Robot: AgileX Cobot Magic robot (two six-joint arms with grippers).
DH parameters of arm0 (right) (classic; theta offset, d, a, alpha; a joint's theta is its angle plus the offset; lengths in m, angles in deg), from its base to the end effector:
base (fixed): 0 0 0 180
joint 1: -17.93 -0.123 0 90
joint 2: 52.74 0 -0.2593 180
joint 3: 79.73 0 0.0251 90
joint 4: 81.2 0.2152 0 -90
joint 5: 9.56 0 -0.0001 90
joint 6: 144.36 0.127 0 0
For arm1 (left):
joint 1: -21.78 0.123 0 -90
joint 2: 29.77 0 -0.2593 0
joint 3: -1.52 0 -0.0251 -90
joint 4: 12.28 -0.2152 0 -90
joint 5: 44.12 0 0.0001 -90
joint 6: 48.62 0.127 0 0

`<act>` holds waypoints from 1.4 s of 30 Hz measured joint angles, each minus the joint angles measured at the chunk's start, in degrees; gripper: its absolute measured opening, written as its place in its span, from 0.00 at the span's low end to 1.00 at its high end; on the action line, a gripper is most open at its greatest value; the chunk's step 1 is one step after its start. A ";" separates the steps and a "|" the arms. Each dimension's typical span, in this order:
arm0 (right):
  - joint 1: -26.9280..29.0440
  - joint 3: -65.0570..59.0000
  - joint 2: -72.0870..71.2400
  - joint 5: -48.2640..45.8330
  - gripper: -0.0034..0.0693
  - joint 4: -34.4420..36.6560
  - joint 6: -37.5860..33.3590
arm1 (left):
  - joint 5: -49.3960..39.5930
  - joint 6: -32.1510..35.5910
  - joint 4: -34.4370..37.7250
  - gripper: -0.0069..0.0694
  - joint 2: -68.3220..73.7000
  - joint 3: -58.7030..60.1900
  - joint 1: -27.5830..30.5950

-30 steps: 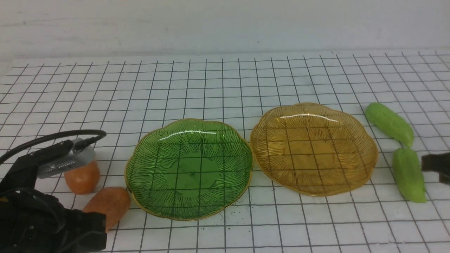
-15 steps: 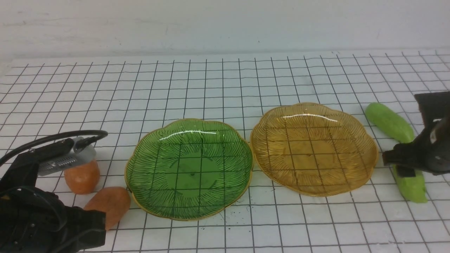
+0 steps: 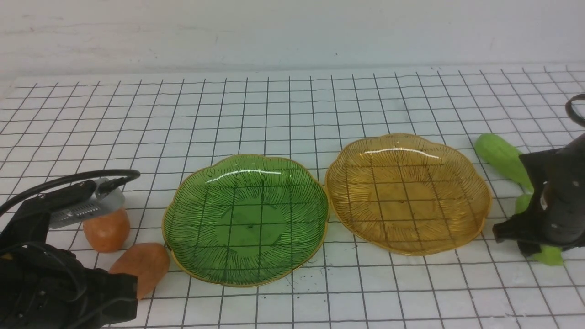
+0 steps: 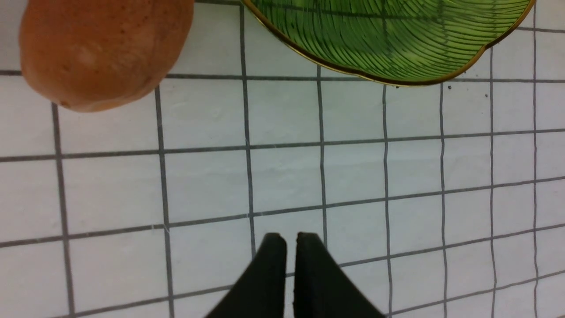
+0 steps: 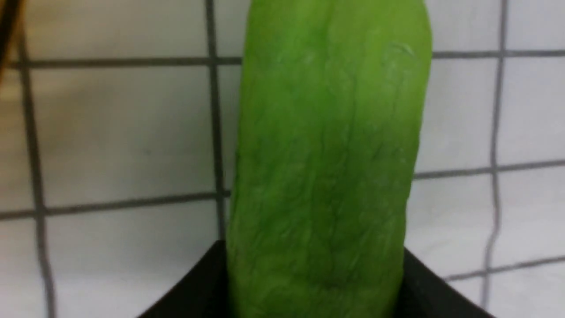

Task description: Put different types of vegetables on the plate.

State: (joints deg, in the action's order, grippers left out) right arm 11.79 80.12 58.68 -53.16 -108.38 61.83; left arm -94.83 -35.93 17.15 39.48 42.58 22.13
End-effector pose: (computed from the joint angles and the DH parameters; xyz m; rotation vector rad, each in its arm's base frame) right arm 0.2920 -0.0089 0.1211 0.0249 2.9342 -0.4499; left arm 0.1646 -0.0473 0.2061 -0.0648 2.7133 -0.5666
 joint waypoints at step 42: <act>-3.36 21.90 -1.32 1.36 0.92 18.21 -22.45 | 0.00 -0.52 0.00 0.13 0.00 0.00 0.00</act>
State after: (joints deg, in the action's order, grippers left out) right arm 8.43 102.02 57.37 -51.80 -90.18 39.38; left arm -94.83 -36.45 17.15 39.48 42.58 22.13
